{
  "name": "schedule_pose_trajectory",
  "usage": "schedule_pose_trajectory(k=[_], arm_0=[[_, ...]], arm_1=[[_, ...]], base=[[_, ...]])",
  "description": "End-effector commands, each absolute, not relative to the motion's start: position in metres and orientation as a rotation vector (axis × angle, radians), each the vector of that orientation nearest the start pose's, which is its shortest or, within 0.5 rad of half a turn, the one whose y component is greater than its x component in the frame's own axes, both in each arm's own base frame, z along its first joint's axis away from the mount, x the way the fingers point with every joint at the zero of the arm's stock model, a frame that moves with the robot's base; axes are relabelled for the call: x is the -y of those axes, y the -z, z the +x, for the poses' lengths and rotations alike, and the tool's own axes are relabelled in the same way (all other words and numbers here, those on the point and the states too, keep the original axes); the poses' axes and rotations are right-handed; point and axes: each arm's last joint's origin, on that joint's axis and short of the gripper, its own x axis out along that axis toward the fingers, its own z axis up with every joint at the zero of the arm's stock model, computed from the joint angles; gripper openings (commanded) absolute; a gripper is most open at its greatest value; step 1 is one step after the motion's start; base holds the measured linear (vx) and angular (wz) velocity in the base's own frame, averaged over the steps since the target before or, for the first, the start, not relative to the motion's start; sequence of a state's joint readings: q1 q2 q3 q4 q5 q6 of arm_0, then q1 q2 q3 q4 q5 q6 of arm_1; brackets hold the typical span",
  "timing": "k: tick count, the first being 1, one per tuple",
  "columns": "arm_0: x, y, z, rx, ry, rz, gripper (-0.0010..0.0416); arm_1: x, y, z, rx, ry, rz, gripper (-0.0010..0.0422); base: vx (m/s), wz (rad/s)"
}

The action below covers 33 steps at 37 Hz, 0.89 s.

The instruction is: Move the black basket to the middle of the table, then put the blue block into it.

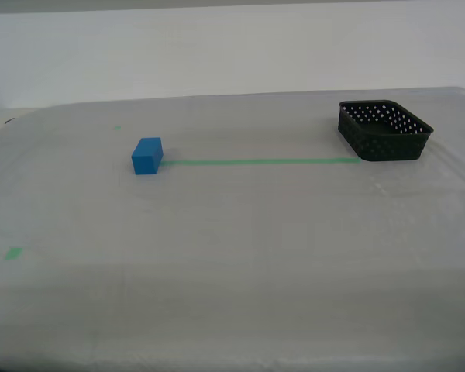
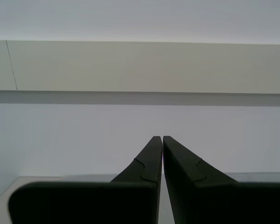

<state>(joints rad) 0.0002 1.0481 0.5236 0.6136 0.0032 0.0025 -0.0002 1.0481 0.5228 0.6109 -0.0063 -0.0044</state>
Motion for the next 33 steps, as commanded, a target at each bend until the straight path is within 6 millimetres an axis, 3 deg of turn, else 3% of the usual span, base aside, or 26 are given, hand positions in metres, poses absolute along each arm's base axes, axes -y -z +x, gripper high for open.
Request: schedule_pose_trajectory(k=[1,33], arm_0=[[-0.0002,-0.2658,0.2269,0.044,-0.001,0.008,0.0000],[-0.0002,-0.2658,0.2269,0.043,-0.001,0.007,0.0000]], arm_1=[[-0.0002,-0.2702,0.2265,0.091,-0.007,-0.003,0.0000],[-0.0001,-0.2702,0.2265,0.091,-0.006,-0.003,0.0000]], base=[[0.000,0.000],[0.000,0.000]])
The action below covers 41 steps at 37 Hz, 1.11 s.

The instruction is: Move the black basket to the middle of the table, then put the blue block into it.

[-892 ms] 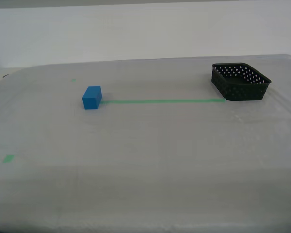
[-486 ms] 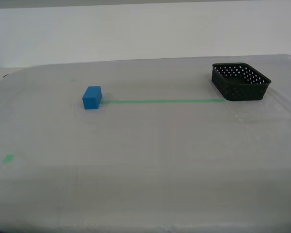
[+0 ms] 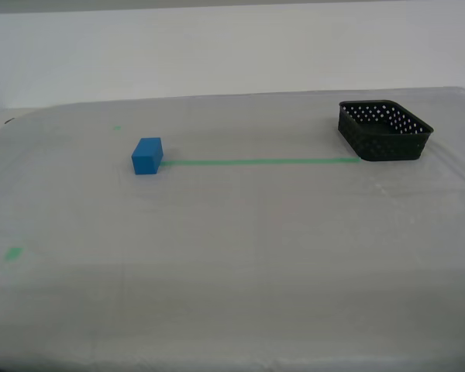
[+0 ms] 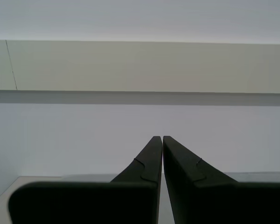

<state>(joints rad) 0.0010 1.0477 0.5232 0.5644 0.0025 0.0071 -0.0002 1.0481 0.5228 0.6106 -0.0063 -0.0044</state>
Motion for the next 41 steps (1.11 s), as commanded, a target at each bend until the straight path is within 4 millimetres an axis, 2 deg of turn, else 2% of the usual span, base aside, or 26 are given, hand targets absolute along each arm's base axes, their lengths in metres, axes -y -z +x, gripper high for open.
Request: schedule_pose_trajectory(k=[1,25,41], arm_0=[[0.000,-0.266,0.227,0.042,-0.001,0.007,0.0000],[0.000,-0.291,0.234,-0.181,0.000,0.007,0.0000],[0.000,-0.320,0.231,-0.337,-0.001,-0.003,0.0000]], arm_1=[[0.000,-0.270,0.227,0.091,-0.006,-0.003,0.0000],[0.000,-0.270,0.227,0.091,-0.007,-0.003,0.0000],[0.000,-0.270,0.227,0.091,-0.007,-0.003,0.0000]], base=[[0.000,0.000],[0.000,0.000],[0.000,0.000]])
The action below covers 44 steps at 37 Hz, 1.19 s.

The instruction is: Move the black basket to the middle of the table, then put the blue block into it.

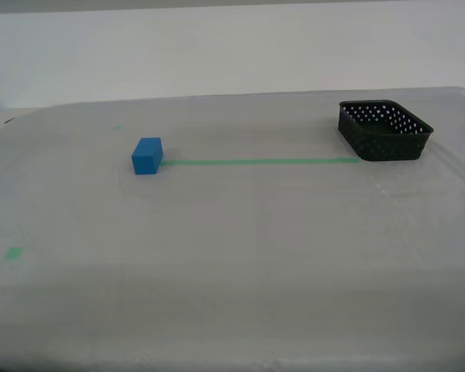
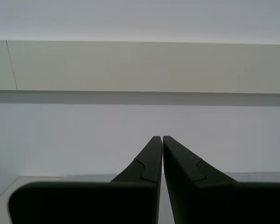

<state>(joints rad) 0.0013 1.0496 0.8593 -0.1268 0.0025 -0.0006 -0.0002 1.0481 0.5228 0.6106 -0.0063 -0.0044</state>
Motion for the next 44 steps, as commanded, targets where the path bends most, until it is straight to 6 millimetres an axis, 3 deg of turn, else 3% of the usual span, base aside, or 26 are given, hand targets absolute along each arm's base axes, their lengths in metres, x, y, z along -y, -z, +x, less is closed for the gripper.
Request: schedule_pose_trajectory(k=[1,27,44], arm_0=[[0.000,-0.322,0.231,-0.344,-0.001,-0.003,0.0000],[0.000,-0.354,0.222,-0.479,0.000,-0.001,-0.0001],[0.000,-0.358,0.249,-0.700,0.000,-0.001,-0.0001]], arm_1=[[0.000,-0.270,0.227,0.091,-0.006,-0.003,0.0000],[0.000,-0.270,0.227,0.091,-0.007,-0.003,0.0000],[0.000,-0.270,0.227,0.091,-0.006,-0.003,0.0000]], base=[[0.000,0.000],[0.000,0.000],[0.000,0.000]])
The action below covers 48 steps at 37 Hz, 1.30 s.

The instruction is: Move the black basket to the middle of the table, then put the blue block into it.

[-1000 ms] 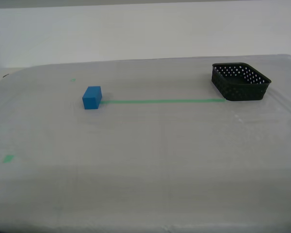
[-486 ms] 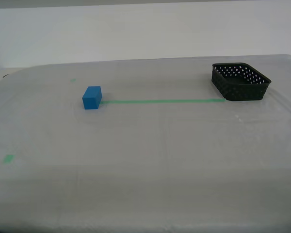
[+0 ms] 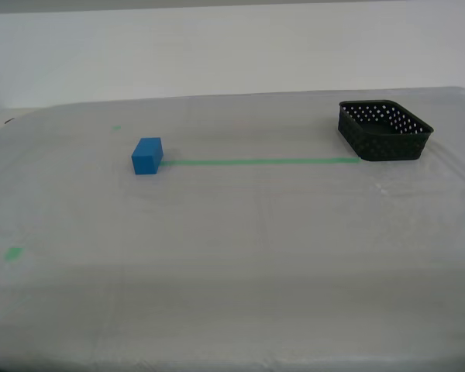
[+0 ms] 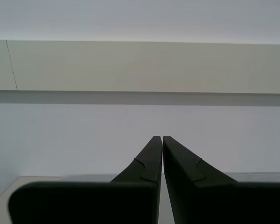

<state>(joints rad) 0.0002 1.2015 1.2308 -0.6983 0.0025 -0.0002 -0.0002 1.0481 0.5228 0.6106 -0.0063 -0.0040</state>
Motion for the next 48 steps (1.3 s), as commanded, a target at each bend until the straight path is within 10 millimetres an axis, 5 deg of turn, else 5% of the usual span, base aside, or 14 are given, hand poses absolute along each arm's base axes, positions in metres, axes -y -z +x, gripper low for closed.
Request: schedule_pose_trajectory(k=[1,18,34,48], arm_0=[[0.000,-0.358,0.250,-0.711,0.000,0.000,-0.0001],[0.000,-0.363,0.289,-0.920,-0.002,-0.005,-0.0001],[0.000,-0.344,0.347,-1.128,-0.033,-0.053,-0.0001],[0.002,-0.332,0.377,-1.220,-0.044,-0.067,-0.0001]], arm_1=[[0.000,-0.270,0.227,0.091,-0.007,-0.003,0.0000],[0.000,-0.270,0.227,0.091,-0.006,-0.003,0.0000],[0.000,-0.270,0.227,0.091,-0.007,-0.003,0.0000],[0.000,-0.270,0.227,0.091,-0.007,-0.003,0.0000]], base=[[0.000,0.000],[0.000,0.000],[0.000,0.000],[0.000,0.000]])
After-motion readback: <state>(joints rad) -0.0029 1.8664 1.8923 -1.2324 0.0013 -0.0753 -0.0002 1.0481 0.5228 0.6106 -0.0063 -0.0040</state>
